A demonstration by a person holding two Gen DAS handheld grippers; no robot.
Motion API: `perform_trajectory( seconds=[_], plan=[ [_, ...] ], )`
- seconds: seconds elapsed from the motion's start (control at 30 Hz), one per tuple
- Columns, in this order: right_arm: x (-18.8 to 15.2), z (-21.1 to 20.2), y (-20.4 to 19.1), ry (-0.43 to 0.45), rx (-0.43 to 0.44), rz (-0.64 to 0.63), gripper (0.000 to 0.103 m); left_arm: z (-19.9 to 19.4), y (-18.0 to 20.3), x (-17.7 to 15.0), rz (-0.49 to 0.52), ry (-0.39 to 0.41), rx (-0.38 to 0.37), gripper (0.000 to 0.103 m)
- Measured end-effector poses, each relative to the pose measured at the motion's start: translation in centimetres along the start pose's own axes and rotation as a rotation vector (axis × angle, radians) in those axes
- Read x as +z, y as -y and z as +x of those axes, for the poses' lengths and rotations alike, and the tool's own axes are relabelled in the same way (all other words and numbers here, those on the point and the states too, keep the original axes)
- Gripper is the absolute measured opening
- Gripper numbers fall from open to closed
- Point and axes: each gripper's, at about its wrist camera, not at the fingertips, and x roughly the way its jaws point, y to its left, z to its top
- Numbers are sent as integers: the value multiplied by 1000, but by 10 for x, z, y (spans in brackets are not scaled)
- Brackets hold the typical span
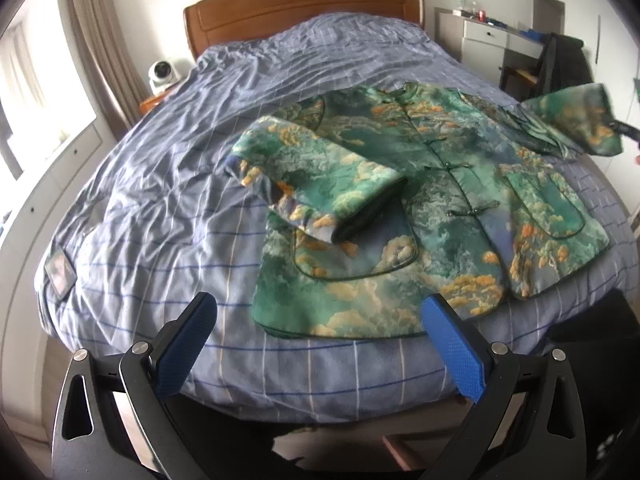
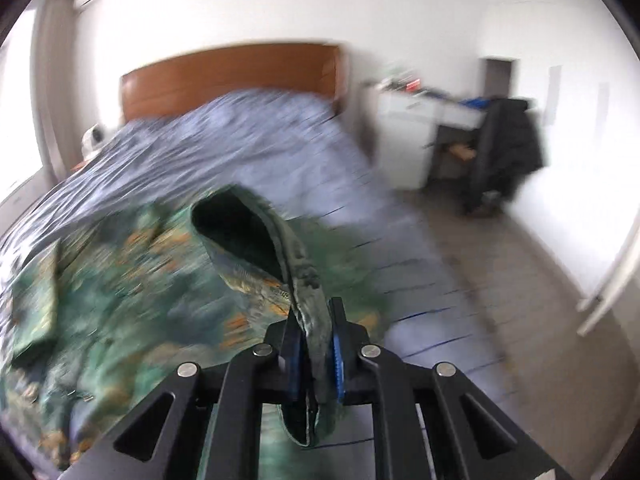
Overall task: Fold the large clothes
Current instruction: 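Grasp the folded sleeve nearest the right tool and pull it outward, then grasp the other folded sleeve with the left tool and lay it out flat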
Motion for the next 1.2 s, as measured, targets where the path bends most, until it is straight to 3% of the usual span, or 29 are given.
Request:
perform_trajectory(
  seconds=[0.07,0.13,0.17,0.2,0.23,0.33,0.43,0.53,0.63,0.8,0.9,0.93,1.0,1.07,1.17,1.2],
  plan=[
    [4,-2,30,-6,-72,23,12,1,1,4,29,3,-10,102],
    [0,0,67,-17,-175,88,29,0,-2,9,78,22,0,102],
    [-4,0,80,-20,-224,101,49,0,-4,12,102,31,6,102],
    [-10,-1,95,-17,-300,116,56,1,-7,16,133,39,14,102],
    [-18,-4,107,-18,-360,131,56,2,-10,20,171,51,26,102],
    [-43,-14,123,-43,-425,174,56,8,-18,36,304,101,29,102],
    [-68,-27,110,-62,-382,200,56,32,-15,51,444,105,-44,102],
    [-96,-43,76,-72,-304,188,57,72,4,62,561,46,-135,102],
    [-122,-47,29,-118,-182,197,57,110,26,66,628,45,-111,102],
    [-143,-53,-39,-151,-30,191,57,185,41,68,636,-77,-68,103],
    [-145,-69,-73,-136,20,126,57,195,32,64,611,-89,-99,101],
    [-142,-73,-82,-129,30,98,57,193,25,61,589,-95,-125,98],
    [-137,-80,-92,-113,47,62,57,189,18,59,552,-125,-188,68],
    [-130,-84,-102,-96,67,38,57,185,14,58,522,-136,-230,54],
    [-121,-91,-116,-77,103,25,57,178,5,59,477,-144,-261,16],
    [-118,-93,-122,-68,117,19,57,178,-2,63,457,-137,-261,14]
  ],
)
